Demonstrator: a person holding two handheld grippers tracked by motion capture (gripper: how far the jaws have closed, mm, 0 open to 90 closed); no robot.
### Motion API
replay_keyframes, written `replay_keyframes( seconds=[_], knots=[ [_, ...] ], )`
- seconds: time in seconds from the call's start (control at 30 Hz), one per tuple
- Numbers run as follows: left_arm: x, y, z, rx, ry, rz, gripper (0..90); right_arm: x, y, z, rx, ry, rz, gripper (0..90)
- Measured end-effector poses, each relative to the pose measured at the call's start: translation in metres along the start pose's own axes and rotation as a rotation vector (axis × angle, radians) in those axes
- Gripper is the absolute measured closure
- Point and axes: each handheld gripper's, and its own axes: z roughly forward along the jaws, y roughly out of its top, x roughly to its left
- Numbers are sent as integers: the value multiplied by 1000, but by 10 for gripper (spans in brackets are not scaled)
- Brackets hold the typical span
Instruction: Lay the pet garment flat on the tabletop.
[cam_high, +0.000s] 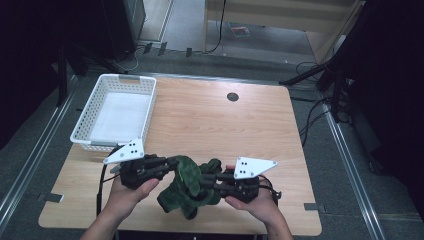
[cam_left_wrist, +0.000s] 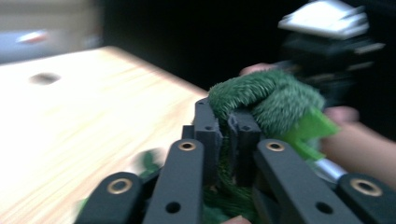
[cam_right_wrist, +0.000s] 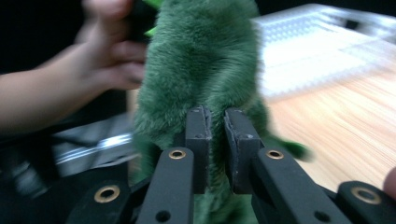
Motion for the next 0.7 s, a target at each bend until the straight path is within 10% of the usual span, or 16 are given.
replay_keyframes(
  seconds=[0.07, 0.13, 0.2, 0.3, 0.43, 0.6, 0.7],
  knots=[
    [22, -16, 10, 31, 183, -65, 684, -19, -7, 5, 37, -218, 124, 713],
    [36, -27, 10, 21, 237, -127, 629, -47, -28, 6, 113, -512, 326, 621],
    [45, -33, 8, 32, 305, -165, 559, -59, -43, 0, 109, -577, 401, 597],
    [52, -34, 2, 26, 304, -189, 490, -60, -43, -10, 54, -579, 380, 581],
    [53, -34, 3, 42, 258, -203, 491, -42, -30, 7, 40, -451, 194, 524],
    [47, -34, 7, 35, 112, -237, 505, -22, -29, 32, 84, -307, 32, 363],
    [46, -33, 8, 27, 70, -256, 555, -16, -27, 46, 131, -347, -58, 345]
  ],
)
